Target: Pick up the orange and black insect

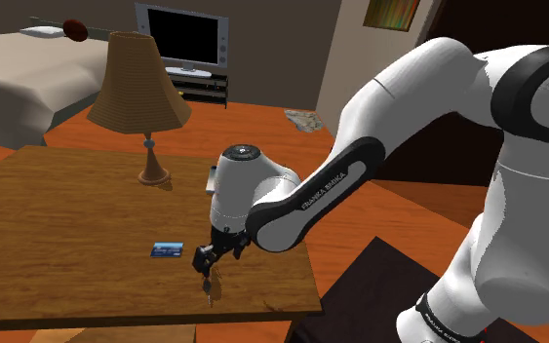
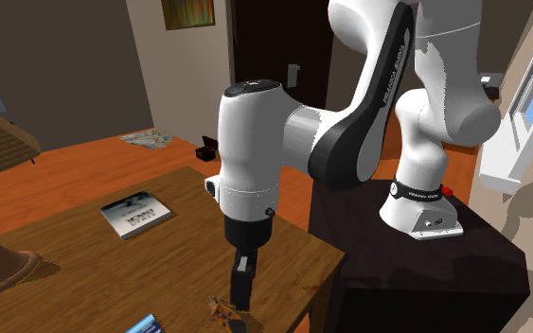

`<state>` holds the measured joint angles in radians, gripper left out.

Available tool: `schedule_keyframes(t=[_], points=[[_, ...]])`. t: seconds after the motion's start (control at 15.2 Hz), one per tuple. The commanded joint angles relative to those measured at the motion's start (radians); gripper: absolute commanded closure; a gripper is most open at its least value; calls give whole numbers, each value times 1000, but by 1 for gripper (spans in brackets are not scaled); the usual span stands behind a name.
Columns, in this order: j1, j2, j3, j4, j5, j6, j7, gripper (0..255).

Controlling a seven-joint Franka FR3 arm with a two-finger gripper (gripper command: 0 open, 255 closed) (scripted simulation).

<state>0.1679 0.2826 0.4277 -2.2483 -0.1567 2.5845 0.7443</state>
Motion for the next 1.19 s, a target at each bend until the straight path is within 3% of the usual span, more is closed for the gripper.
schedule_keyframes(t=[0.0,0.13,0.73,0.79,1.12], points=[[42,81,-24,55,-58,15,59,0],[79,147,-48,106,-94,22,95,0],[115,235,-94,119,-146,96,130,0],[115,237,-94,122,-146,95,129,255],[115,239,-95,125,-146,93,129,255]])
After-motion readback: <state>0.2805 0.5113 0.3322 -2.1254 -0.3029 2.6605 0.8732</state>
